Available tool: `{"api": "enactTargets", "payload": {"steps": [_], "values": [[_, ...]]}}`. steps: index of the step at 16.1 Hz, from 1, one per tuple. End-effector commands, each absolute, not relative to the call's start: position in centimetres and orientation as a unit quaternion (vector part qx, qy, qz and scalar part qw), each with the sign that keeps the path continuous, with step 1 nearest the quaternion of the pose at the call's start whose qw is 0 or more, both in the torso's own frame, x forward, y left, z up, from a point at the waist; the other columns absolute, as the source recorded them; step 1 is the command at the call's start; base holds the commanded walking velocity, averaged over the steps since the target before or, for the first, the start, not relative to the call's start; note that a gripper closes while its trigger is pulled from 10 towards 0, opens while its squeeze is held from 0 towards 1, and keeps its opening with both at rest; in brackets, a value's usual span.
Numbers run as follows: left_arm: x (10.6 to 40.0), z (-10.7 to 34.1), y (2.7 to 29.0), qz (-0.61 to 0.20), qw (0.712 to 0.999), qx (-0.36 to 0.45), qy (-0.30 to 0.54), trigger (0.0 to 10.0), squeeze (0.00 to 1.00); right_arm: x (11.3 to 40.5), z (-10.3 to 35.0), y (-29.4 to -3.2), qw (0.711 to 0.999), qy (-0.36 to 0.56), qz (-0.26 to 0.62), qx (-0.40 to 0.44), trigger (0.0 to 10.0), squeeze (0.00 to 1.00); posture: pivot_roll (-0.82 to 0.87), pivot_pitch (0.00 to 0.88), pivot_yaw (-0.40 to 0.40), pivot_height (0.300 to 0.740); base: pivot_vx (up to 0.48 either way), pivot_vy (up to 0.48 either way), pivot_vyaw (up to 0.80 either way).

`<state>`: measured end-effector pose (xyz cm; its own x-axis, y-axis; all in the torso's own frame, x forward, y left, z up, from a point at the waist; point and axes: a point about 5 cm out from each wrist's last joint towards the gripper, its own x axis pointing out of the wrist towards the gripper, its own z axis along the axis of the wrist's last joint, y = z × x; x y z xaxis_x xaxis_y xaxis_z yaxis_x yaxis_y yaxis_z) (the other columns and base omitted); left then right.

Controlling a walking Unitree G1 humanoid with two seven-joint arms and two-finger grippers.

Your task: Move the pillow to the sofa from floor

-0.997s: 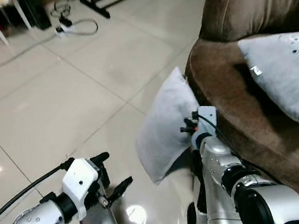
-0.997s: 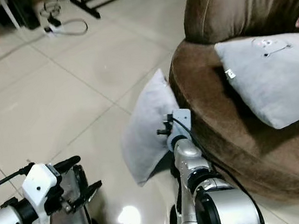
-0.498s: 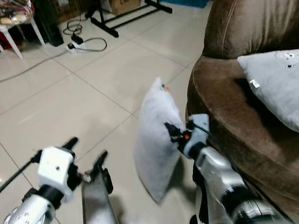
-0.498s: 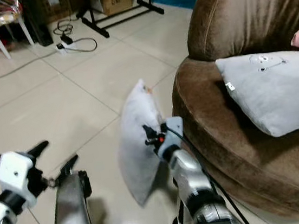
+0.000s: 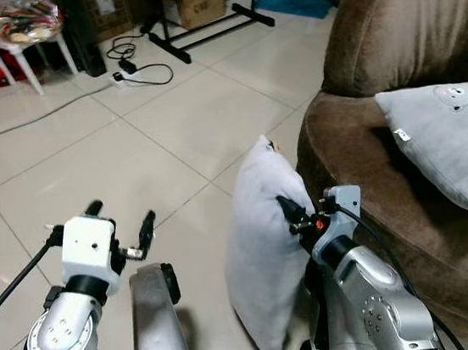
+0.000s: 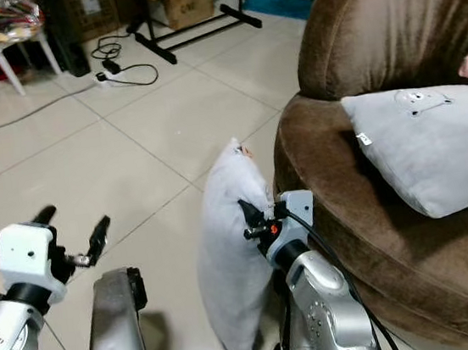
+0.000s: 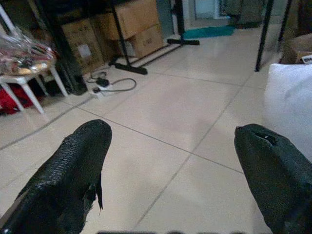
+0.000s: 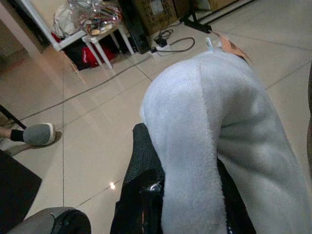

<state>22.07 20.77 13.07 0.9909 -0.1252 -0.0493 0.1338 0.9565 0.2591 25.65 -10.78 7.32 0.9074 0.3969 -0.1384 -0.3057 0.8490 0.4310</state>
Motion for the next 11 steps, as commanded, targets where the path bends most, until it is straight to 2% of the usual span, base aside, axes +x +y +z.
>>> {"api": "enactTargets", "payload": {"steps": [1, 5, 11], "values": [[22.3, 13.4, 20.2, -0.068, 0.988, 0.14, 0.005, 10.0, 0.21, 25.9, 8.8, -10.8, 0.953, 0.087, 0.179, 0.227, 10.0, 0.0, 0.09, 0.0, -0.058, 0.477, 0.0, 0.0, 0.0], [22.7, 13.4, 20.2, -0.067, 0.987, 0.149, 0.003, 10.0, 0.22, 25.2, 9.6, -11.2, 0.954, 0.094, 0.184, 0.216, 10.0, 0.0, 0.07, 0.0, -0.051, 0.507, 0.0, 0.0, 0.0], [23.4, 13.3, 20.1, -0.066, 0.986, 0.153, 0.0, 10.0, 0.22, 25.8, 10.4, -11.8, 0.957, 0.087, 0.176, 0.213, 10.0, 0.0, 0.06, 0.0, -0.048, 0.572, 0.0, 0.0, 0.0]]}}
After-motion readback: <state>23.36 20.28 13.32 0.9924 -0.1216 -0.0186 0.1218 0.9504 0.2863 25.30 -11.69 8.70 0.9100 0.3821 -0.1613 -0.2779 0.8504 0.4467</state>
